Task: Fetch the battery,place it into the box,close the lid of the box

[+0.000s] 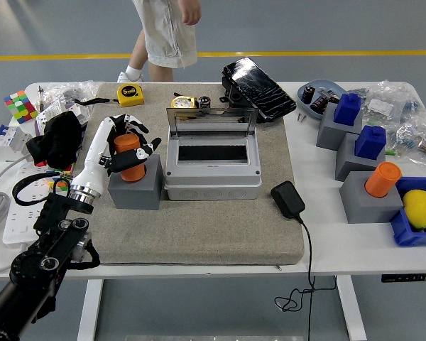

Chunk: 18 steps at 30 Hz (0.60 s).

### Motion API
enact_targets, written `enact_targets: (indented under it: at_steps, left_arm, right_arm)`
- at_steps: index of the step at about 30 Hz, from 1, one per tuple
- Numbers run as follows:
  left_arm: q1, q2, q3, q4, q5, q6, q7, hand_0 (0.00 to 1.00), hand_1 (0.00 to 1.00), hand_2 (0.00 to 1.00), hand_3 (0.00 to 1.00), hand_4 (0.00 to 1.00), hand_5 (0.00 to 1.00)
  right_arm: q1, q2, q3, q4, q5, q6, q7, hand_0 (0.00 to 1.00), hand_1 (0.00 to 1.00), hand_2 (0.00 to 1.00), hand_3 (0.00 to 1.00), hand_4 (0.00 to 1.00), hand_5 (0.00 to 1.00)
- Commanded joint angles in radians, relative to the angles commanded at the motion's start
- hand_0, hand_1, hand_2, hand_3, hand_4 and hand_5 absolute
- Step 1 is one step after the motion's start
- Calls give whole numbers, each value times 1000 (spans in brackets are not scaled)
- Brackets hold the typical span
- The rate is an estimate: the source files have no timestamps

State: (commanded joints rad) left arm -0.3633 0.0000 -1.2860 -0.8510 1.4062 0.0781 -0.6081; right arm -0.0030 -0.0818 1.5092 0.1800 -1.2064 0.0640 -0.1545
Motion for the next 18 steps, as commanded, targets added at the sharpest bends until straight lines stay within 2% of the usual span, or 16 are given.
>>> enact_targets:
  at_steps: [5,9,11,15,18]
  left_arm:
    - [6,0,5,-29,3,5,-18,52,80,244,308,766,2]
    - [11,0,34,-102,39,11,-13,48,76,241,304,759,2]
    - [2,0,67,-145,74,16,-4,48,76,241,304,759,2]
    - [-46,2,168,-222,161,25,24,47,71,237,305,776,2]
    - [-102,21,260,-259,242,35,57,47,71,237,305,776,2]
  right_arm:
    - [-1,1,0,0,-1,-1,2,778,746,752,770,998,668]
    - [-2,1,1,0,0,-1,4,778,746,752,770,998,666]
    - [-3,1,4,0,-3,-1,4,778,746,752,770,998,666]
    - [-3,-1,7,0,-5,-2,5,778,746,752,770,998,666]
    - [-2,-1,11,0,-6,-3,4,778,746,752,770,998,666]
